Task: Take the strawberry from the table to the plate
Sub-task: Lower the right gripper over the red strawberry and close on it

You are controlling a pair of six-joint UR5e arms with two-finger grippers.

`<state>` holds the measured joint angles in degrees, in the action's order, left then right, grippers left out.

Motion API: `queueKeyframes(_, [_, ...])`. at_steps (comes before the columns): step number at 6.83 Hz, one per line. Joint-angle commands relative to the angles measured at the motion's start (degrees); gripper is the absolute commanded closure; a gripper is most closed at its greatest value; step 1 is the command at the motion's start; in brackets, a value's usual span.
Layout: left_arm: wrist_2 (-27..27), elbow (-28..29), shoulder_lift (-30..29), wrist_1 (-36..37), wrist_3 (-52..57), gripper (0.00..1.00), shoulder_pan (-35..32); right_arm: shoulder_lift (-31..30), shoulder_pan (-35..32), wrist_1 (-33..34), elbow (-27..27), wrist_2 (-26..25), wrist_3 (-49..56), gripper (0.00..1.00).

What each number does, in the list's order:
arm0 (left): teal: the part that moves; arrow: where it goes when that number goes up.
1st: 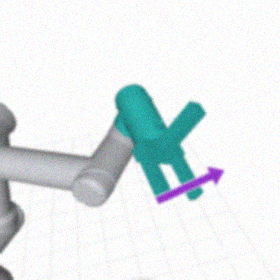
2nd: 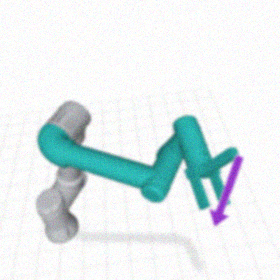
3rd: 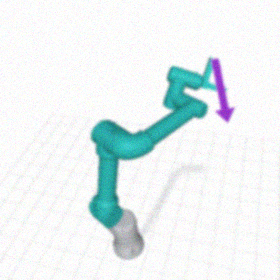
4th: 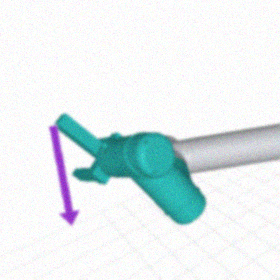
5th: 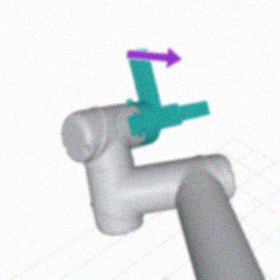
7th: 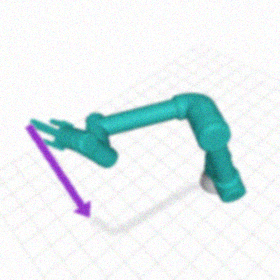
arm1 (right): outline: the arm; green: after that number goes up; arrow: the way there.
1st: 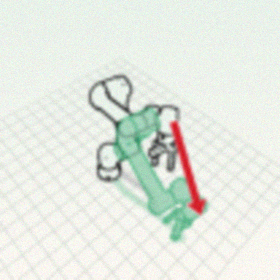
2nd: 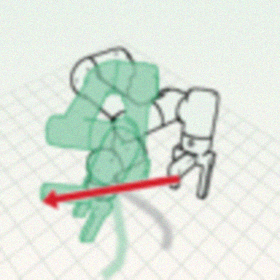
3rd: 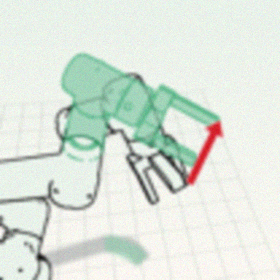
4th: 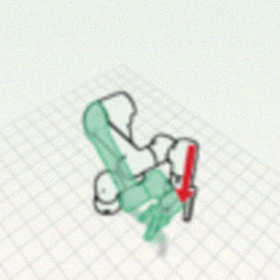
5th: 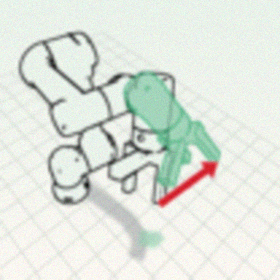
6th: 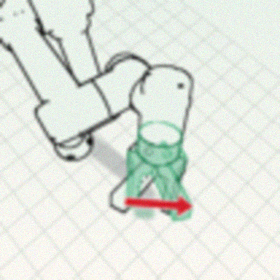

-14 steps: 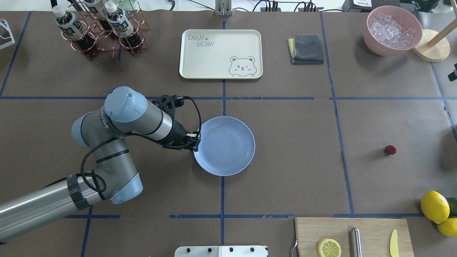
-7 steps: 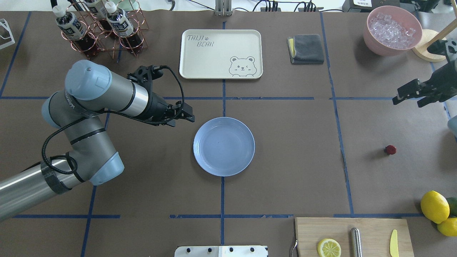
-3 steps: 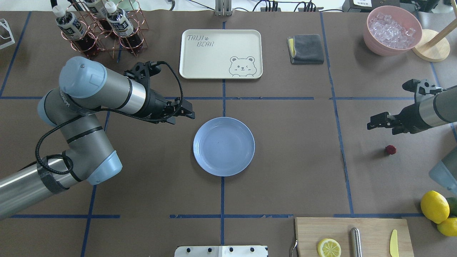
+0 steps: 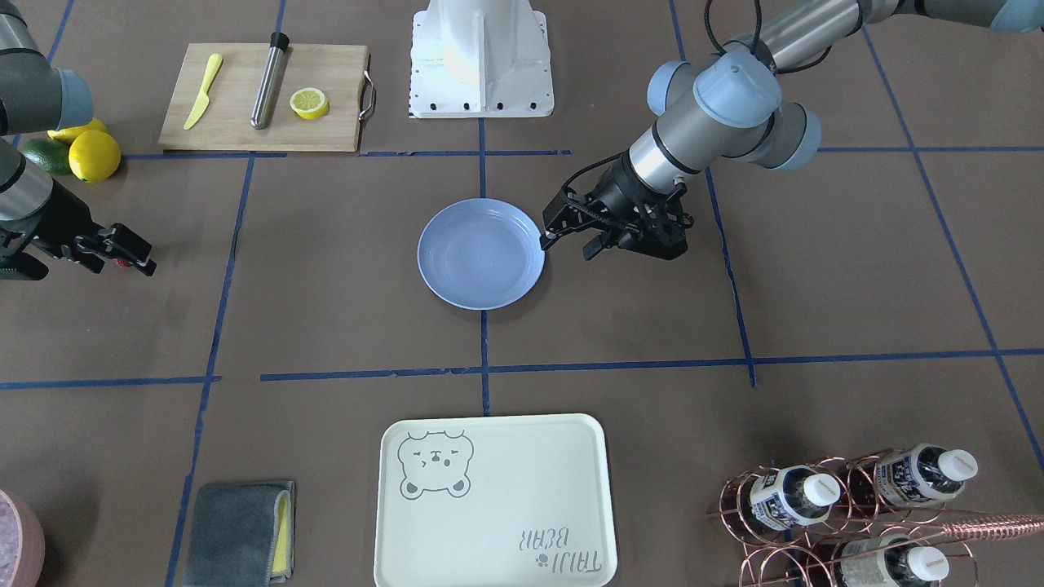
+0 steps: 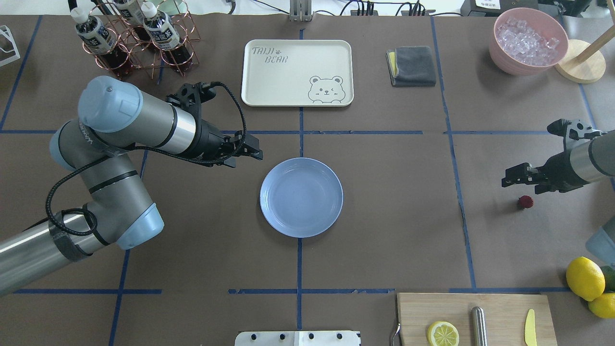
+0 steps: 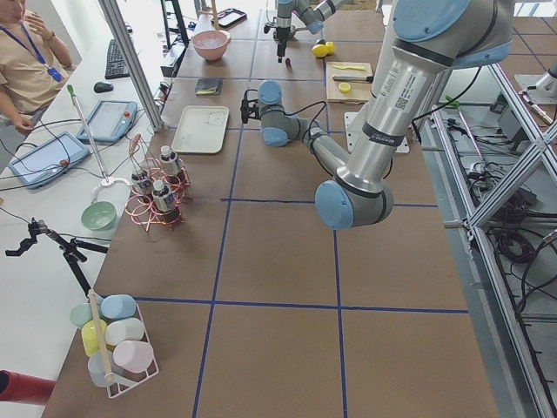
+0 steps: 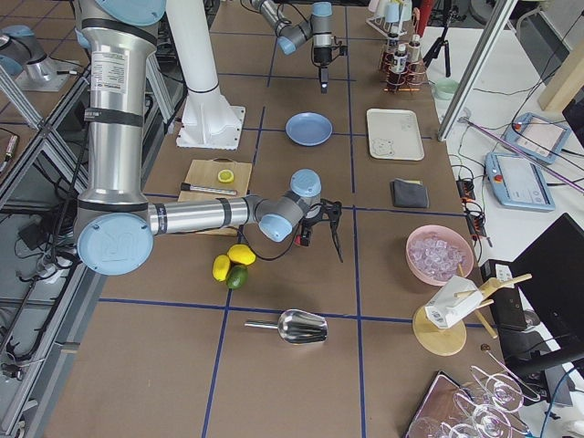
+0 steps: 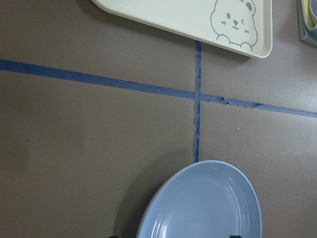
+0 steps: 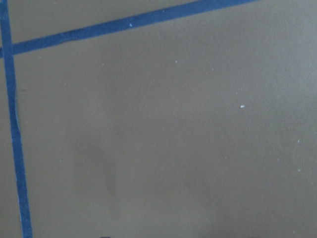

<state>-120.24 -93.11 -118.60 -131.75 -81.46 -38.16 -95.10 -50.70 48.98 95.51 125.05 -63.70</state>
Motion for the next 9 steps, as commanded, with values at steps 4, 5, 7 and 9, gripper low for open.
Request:
queueKeyframes(4, [1.9, -0.2, -0.1, 0.0, 0.0, 0.20, 0.0, -0.2, 3.2, 9.9, 2.9, 0.1, 5.0, 0.12])
queueKeyframes(5, [2.0, -0.5, -0.1, 0.0, -0.1, 0.19, 0.0, -0.3, 3.0, 9.9, 2.9, 0.1, 5.1, 0.24])
queueKeyframes(7, [2.0, -1.1, 0.0, 0.0, -1.1, 0.18, 0.0, -0.3, 2.4, 9.9, 2.9, 0.0, 5.1, 0.43])
queueKeyframes(9, [2.0, -1.2, 0.0, 0.0, -1.2, 0.17, 0.0, -0.3, 2.2, 9.9, 2.9, 0.0, 5.1, 0.53])
